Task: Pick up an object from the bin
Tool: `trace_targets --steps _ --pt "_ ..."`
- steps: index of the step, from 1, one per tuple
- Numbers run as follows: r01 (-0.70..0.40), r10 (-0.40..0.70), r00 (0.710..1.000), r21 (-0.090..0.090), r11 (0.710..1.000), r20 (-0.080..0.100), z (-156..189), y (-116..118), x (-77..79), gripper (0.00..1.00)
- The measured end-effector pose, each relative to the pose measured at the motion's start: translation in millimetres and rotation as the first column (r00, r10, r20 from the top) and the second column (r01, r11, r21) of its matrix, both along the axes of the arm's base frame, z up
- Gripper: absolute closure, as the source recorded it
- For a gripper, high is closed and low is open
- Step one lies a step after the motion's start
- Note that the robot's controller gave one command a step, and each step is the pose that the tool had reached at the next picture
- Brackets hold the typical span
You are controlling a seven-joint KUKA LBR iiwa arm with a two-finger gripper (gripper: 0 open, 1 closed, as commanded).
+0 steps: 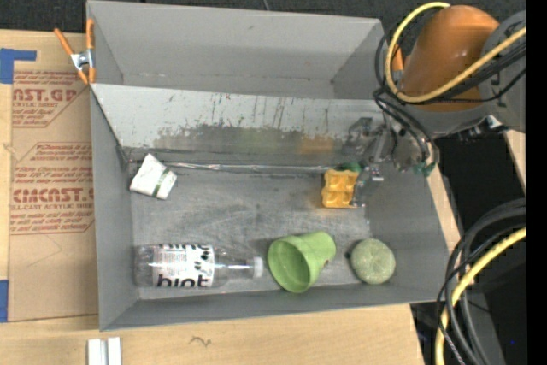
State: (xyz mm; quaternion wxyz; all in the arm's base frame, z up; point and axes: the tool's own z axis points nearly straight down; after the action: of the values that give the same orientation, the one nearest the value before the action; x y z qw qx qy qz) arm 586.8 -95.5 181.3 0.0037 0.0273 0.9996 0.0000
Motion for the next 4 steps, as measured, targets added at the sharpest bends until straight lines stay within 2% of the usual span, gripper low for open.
trace_targets --steps 1,2,3,4 --pt "-0.013 0.013 1.0 0.0 1.0 -0.007 -22.1 -32.5 3.2 0.0" --pt "0.212 -0.212 0.977 0.001 0.977 -0.006 -51.5 -32.1 1.7 0.0" --pt "0.085 -0.085 0.996 0.0 0.996 0.027 -103.4 -30.1 10.0 0.0" --pt "0.271 -0.271 0.962 0.0 0.962 0.002 -108.3 -23.5 -0.9 1.0"
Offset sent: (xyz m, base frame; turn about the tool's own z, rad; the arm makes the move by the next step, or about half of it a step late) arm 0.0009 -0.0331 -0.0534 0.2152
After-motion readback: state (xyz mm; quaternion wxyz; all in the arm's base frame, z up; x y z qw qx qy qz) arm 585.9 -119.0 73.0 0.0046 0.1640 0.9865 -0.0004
